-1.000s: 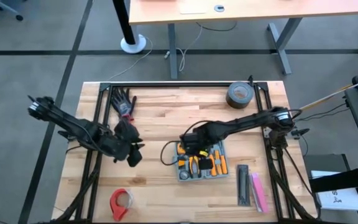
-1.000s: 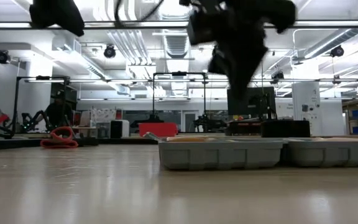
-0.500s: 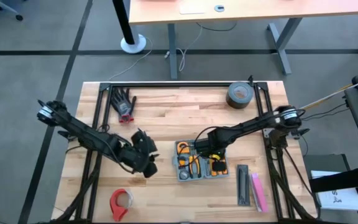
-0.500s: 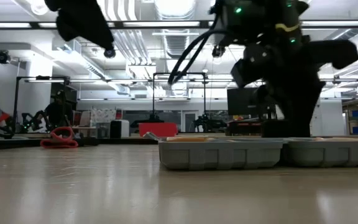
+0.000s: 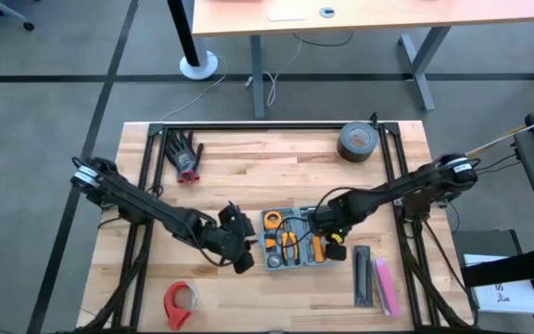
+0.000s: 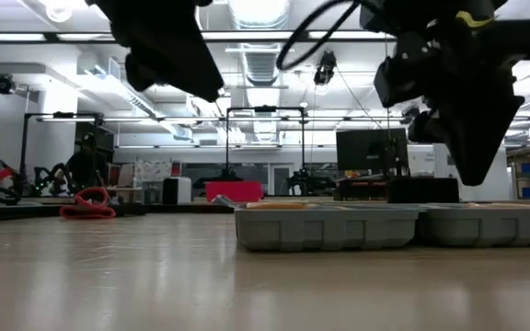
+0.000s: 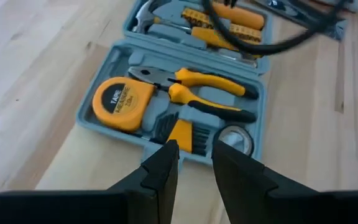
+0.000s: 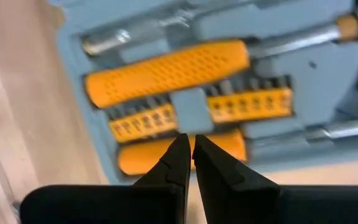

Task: Prefit tool cases
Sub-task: Adjust the tools in the gray tool box

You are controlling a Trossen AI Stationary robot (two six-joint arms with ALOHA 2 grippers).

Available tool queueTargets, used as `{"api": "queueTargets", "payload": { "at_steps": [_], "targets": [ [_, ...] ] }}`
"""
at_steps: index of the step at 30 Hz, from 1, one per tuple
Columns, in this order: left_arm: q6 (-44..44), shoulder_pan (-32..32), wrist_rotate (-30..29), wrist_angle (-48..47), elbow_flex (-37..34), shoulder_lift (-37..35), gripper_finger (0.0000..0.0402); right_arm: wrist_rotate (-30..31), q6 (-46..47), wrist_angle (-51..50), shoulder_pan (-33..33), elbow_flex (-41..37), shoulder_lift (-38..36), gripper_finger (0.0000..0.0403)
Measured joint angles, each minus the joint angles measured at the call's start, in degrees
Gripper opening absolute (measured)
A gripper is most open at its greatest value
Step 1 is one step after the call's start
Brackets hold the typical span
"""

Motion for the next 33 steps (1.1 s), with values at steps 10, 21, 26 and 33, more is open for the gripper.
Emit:
{"api": "queueTargets", "payload": {
  "at_steps": [10, 21, 26, 33],
  "targets": [
    [-1.2, 1.9, 1.5, 4.0, 0.0, 3.6, 0.0105, 2.6, -3.2, 5.4, 1.7, 1.6, 2.1, 0.0030],
    [-4.5, 2.5, -2.3, 0.4, -0.4, 3.2, 0.0105, 6.6, -8.4, 1.9, 0.3, 6.3, 8.7, 0.0143],
    [-5.9, 2.5, -3.1, -3.3, -0.4, 0.7, 0.0105, 7.0, -9.9, 1.7, 0.3, 7.4, 9.5, 0.0176],
    [-5.7, 2.3, -3.5, -8.0, -0.4, -3.9, 0.0105, 7.5, -11.7, 1.4, 0.3, 7.2, 9.5, 0.0187]
  ]
}}
